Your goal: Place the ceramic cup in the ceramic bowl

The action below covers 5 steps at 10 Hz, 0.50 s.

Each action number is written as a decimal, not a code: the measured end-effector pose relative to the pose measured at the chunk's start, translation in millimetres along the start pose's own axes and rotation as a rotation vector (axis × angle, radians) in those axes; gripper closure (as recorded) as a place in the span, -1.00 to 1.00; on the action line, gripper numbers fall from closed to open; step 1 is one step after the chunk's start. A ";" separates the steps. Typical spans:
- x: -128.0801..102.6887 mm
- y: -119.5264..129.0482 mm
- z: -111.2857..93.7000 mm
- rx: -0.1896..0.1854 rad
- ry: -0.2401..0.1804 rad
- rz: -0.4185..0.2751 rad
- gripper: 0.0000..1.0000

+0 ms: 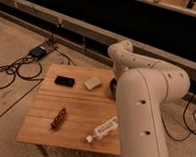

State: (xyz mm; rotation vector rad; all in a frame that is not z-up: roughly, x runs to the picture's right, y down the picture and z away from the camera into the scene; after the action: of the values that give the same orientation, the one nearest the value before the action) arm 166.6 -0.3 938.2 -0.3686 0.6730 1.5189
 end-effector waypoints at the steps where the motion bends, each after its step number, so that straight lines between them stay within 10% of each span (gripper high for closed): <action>1: -2.4 1.0 3.4 -0.002 0.006 -0.002 0.39; 5: -8.6 1.6 8.0 -0.001 0.023 -0.011 -0.37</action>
State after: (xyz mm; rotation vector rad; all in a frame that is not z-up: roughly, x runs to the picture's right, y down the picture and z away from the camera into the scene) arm 167.1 -2.1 949.9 -0.3904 0.6869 1.5071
